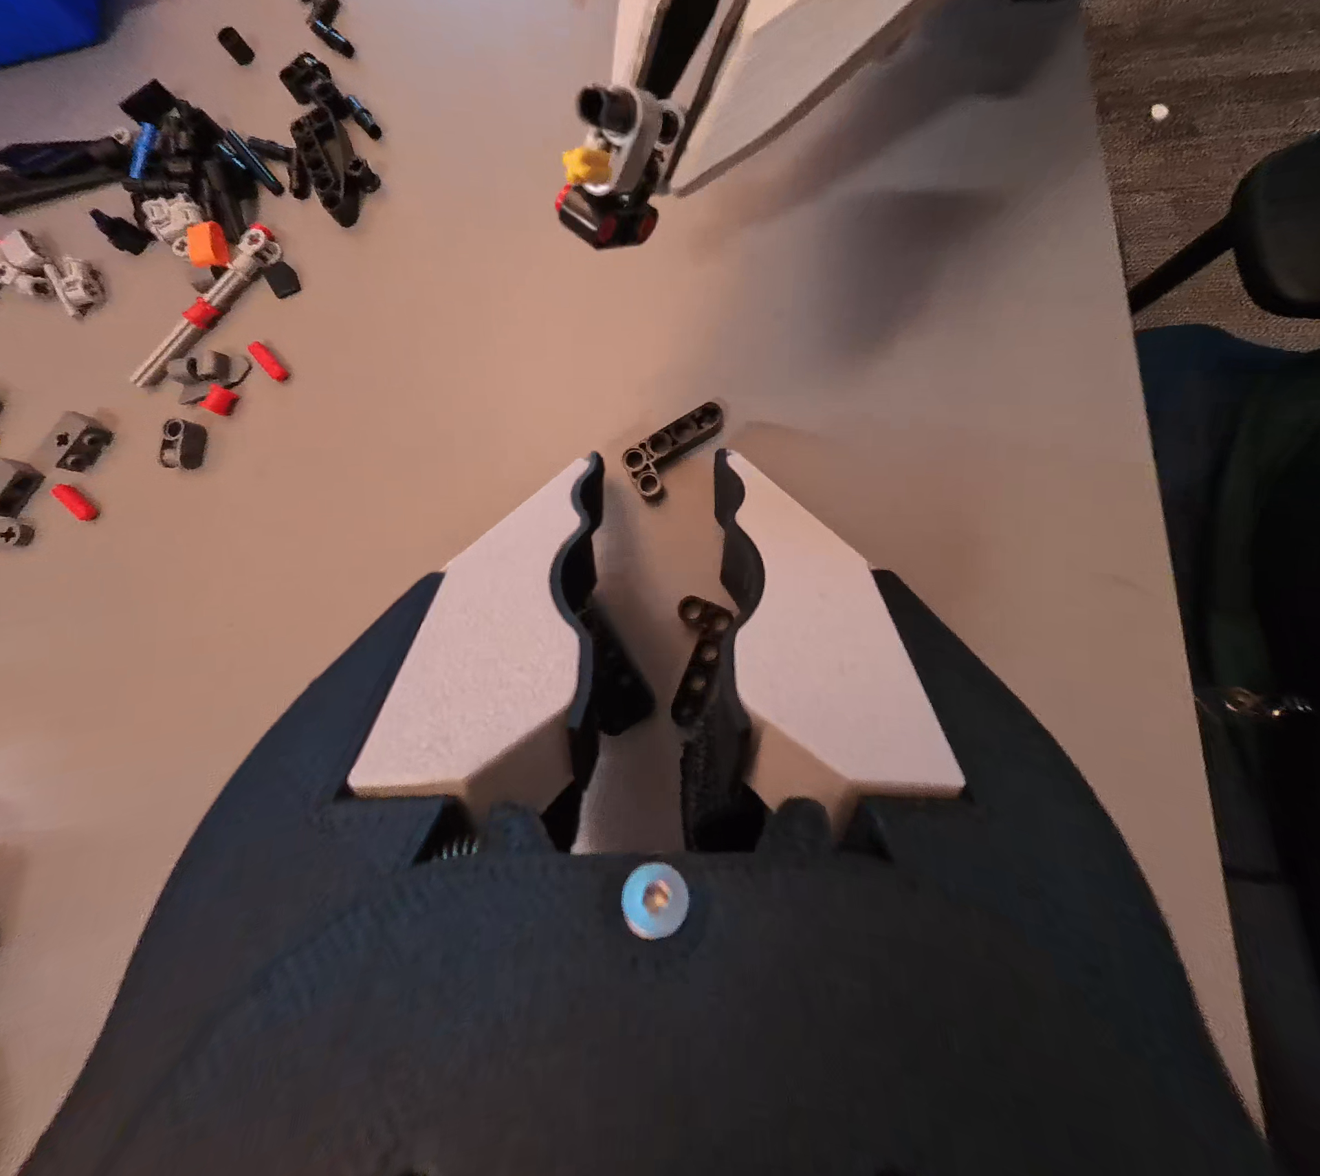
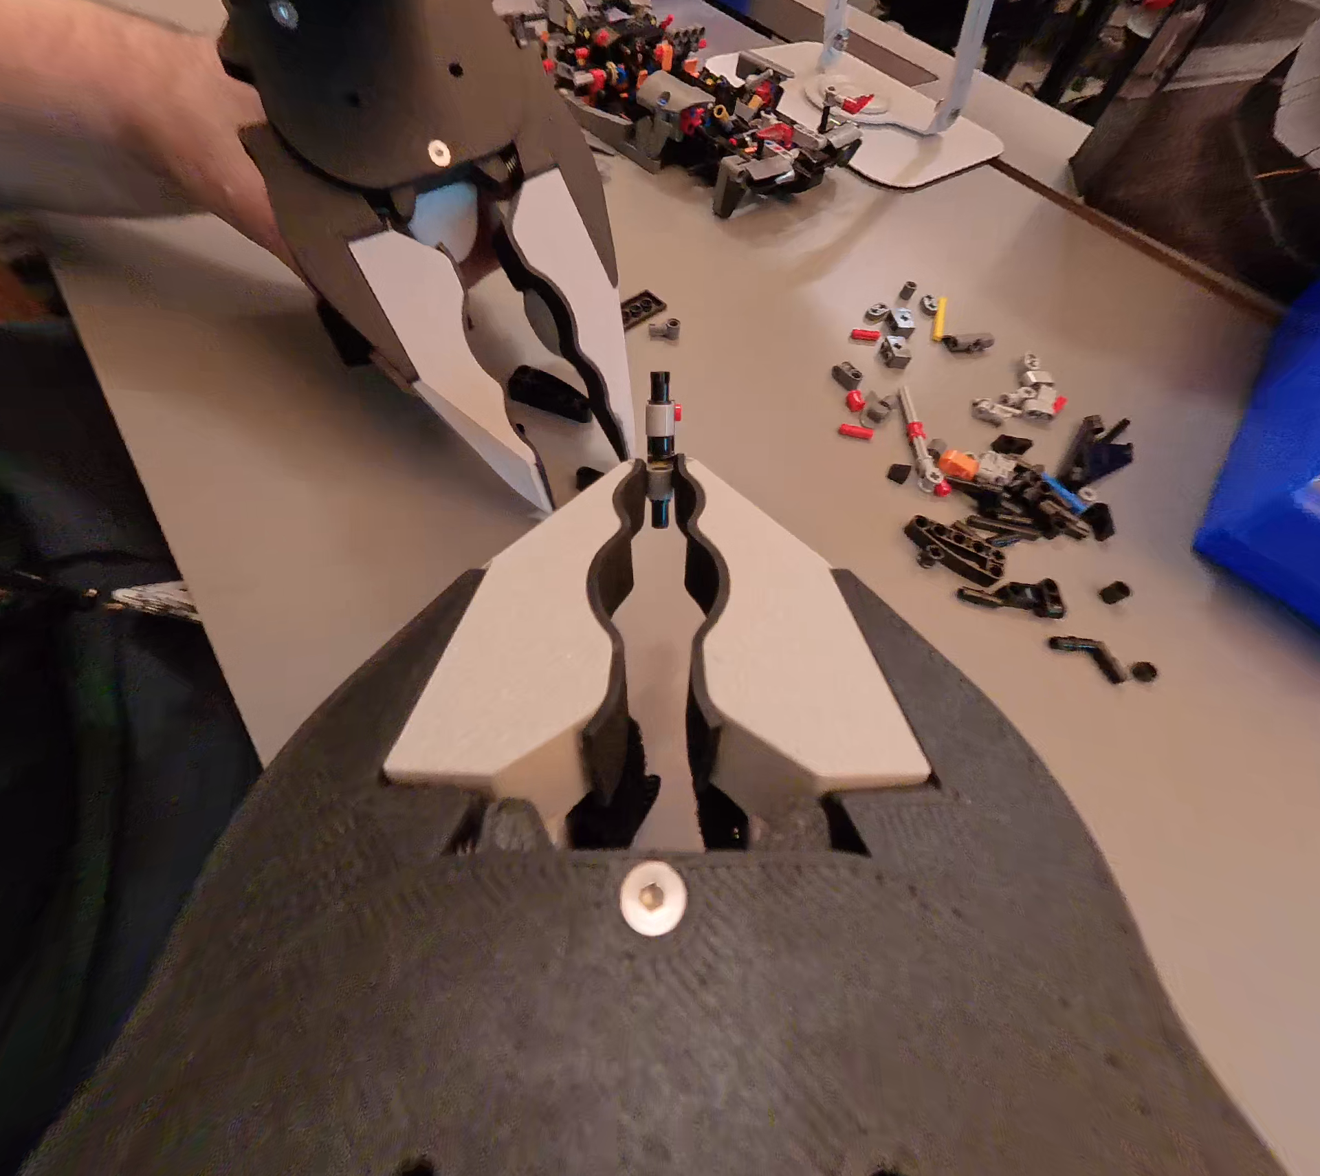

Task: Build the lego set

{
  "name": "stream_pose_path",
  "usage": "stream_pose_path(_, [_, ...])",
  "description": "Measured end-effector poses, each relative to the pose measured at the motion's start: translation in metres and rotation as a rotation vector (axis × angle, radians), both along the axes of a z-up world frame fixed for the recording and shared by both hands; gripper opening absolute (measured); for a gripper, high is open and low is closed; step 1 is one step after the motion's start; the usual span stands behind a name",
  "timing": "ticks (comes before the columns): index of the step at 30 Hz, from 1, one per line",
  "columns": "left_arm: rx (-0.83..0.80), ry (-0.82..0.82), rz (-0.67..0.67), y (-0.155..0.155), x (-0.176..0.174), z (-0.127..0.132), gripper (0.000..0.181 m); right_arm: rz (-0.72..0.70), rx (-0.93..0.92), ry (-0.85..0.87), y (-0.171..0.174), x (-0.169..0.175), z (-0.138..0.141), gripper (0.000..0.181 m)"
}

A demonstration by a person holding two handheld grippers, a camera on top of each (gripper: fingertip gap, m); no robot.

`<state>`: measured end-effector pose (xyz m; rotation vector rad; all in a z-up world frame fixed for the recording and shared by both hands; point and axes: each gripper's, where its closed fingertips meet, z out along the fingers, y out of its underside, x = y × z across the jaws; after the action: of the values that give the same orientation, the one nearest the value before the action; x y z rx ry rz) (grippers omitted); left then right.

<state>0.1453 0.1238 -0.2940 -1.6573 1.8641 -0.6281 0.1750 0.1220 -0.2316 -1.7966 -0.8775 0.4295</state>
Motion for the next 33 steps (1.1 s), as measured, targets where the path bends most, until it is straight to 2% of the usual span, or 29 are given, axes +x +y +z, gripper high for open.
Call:
stream_pose_path(4, [0.001,0.043,0.044,-0.004,0.002,-0.005,0.028,0.002,-0.025,0.018,0.000,0.000,-0.002,0.005])
stream_pose_path(8, [0.045,-0.031,0.105,0.007,0.000,0.013,0.029,0.029,-0.059,0.068,-0.002,-0.006,-0.001,0.005])
stream_pose_path(14, [-0.203,-0.376,-0.012,-0.006,0.014,0.077,0.024,0.102,-0.160,0.389,-0.004,-0.015,0.024,0.005])
stream_pose_path(17, [-0.323,-0.454,-0.043,-0.006,0.014,0.088,0.016,0.131,-0.187,0.523,-0.004,-0.014,0.037,0.005])
stream_pose_path(19, [-0.384,-0.528,-0.079,-0.009,0.015,0.101,0.015,0.142,-0.198,0.553,-0.004,-0.015,0.040,0.005])
stream_pose_path(29, [-0.448,-0.570,-0.131,-0.009,0.011,0.109,0.009,0.197,-0.217,0.558,-0.007,-0.028,0.044,0.005])
stream_pose_path(33, [-0.391,-0.521,-0.165,-0.011,0.010,0.105,0.008,0.187,-0.205,0.552,-0.005,-0.023,0.050,0.010])
